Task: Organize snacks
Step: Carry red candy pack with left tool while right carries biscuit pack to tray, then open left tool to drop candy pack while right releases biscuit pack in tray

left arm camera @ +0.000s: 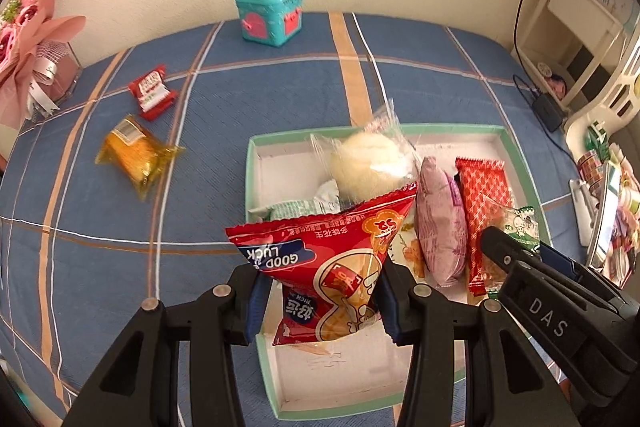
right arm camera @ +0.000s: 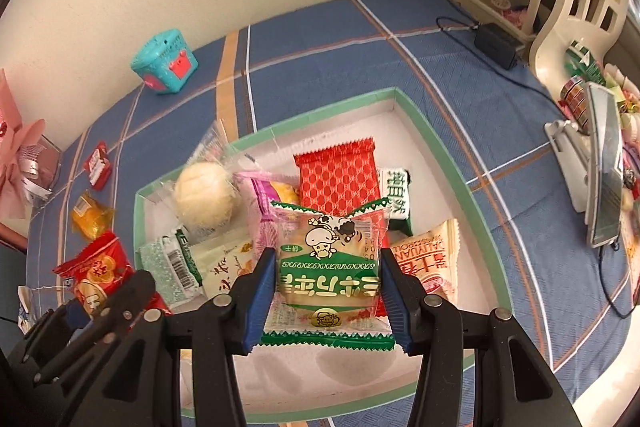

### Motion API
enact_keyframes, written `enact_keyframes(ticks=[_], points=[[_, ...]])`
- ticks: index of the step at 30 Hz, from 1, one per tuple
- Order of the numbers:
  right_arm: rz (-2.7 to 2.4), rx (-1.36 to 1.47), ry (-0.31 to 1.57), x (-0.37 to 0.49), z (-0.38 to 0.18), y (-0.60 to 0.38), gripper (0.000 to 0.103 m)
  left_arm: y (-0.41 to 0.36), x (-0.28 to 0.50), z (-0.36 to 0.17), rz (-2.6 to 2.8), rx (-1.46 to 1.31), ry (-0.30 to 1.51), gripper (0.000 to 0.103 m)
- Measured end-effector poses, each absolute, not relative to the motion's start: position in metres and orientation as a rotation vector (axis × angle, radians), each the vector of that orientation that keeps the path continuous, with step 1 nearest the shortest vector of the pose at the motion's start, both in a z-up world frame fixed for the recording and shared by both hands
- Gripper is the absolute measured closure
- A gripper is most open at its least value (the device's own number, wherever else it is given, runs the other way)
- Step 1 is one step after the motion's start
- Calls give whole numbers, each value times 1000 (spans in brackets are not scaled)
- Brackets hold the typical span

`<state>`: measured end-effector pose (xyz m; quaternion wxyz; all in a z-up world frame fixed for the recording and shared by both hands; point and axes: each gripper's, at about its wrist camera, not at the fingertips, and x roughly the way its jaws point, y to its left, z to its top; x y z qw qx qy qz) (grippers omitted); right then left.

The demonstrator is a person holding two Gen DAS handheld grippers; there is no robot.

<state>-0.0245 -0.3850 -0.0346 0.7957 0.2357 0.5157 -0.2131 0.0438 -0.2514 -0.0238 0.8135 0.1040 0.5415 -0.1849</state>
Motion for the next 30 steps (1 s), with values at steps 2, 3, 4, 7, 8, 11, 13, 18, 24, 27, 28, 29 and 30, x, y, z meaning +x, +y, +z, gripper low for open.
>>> enact_keyframes(ticks=[2,3,4,7,8,11,13,18,24,27,28,29,30], points=[[-458,506,1121,-23,-39,-385,50,-254,44,-30,-394,234,1169,55],[-459,505,1124,-23,-40,-385,50,-255,44,-32,-393,239,1175,55],[-460,505,1127,-22,-41,-385,50,-257,44,-35,-391,242,1182,55],[-464,501,1131,-21,-42,-385,50,-258,45,-38,-390,238,1193,54],[-464,500,1131,-21,-42,-384,50,-258,46,-39,-389,236,1196,54],[-466,497,1133,-21,-42,-384,49,-257,48,-40,-389,228,1203,43],[-475,489,1128,-21,-41,-384,46,-254,50,-39,-376,226,1201,37],[-485,482,1112,-23,-34,-383,39,-246,54,-33,-371,187,1206,29],[-470,452,1060,-25,-15,-376,37,-232,56,-14,-361,148,1166,22],[-471,439,1025,-27,-2,-372,37,-222,57,-1,-347,122,1135,22],[-471,434,1012,-29,3,-371,37,-219,57,3,-341,115,1124,22],[-471,430,1002,-30,6,-370,37,-216,59,6,-337,110,1117,22],[-471,428,995,-30,9,-368,37,-212,60,10,-329,102,1105,22]])
